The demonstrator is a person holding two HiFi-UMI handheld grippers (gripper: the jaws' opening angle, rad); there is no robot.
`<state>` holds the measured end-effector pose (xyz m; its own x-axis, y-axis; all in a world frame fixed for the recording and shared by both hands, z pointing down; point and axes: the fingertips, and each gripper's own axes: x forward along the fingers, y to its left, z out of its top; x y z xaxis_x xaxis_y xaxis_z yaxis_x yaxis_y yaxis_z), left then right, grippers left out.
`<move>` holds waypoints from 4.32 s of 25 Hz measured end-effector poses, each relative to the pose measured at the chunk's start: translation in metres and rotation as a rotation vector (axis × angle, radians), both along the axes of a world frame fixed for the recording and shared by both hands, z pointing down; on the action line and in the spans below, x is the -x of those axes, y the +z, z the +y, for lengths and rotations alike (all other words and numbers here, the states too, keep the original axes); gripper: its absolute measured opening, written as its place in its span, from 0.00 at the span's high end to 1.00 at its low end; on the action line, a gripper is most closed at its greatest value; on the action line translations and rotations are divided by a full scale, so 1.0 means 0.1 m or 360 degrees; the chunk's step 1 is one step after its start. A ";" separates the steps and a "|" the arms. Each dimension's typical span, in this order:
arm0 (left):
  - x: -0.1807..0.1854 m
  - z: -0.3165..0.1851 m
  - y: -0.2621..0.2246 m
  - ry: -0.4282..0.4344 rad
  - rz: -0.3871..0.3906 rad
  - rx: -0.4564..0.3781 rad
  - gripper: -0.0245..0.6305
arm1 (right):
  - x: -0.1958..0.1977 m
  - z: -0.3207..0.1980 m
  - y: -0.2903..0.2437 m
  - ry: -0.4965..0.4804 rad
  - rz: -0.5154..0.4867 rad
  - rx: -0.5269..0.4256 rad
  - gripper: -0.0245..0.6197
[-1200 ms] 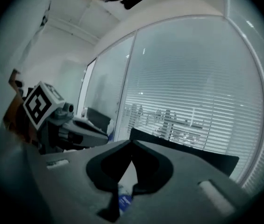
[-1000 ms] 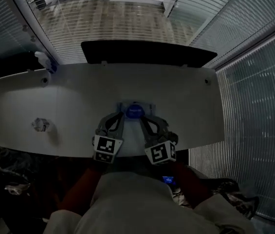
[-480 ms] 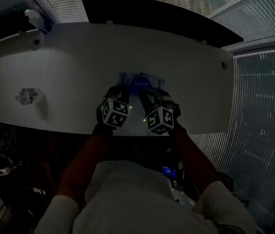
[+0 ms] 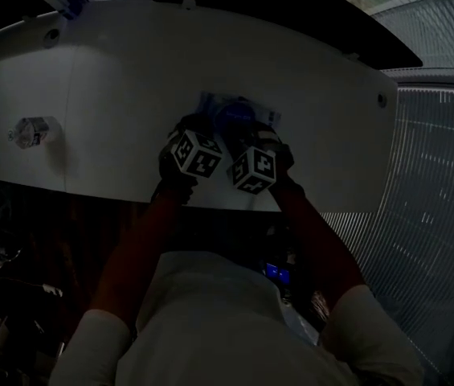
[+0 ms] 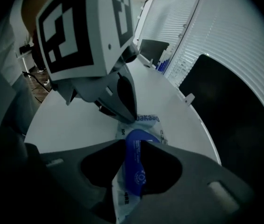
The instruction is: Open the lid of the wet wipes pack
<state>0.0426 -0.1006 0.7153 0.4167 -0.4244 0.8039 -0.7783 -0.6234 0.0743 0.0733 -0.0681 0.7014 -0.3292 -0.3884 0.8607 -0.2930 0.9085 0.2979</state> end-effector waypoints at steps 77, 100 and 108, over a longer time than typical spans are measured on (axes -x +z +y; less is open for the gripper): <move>0.01 -0.03 -0.25 0.0299 -0.0032 -0.0090 0.96 | -0.30 -1.32 -0.17 0.0148 0.0045 -0.0309 0.95; -0.13 -0.28 -3.12 0.0148 0.0518 -0.0725 0.96 | -0.32 -0.61 -3.32 0.0737 -0.0980 -0.0731 0.96; -0.14 0.06 -3.86 0.0162 0.0680 -0.0898 0.96 | -0.15 -0.10 -4.03 0.0782 -0.1294 -0.0745 0.96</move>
<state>0.0570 -0.0951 0.3290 0.7058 -0.6697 0.2310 -0.6891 -0.7247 0.0044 0.0882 -0.0777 0.2982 -0.4554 -0.8714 0.1823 -0.8658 0.4812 0.1370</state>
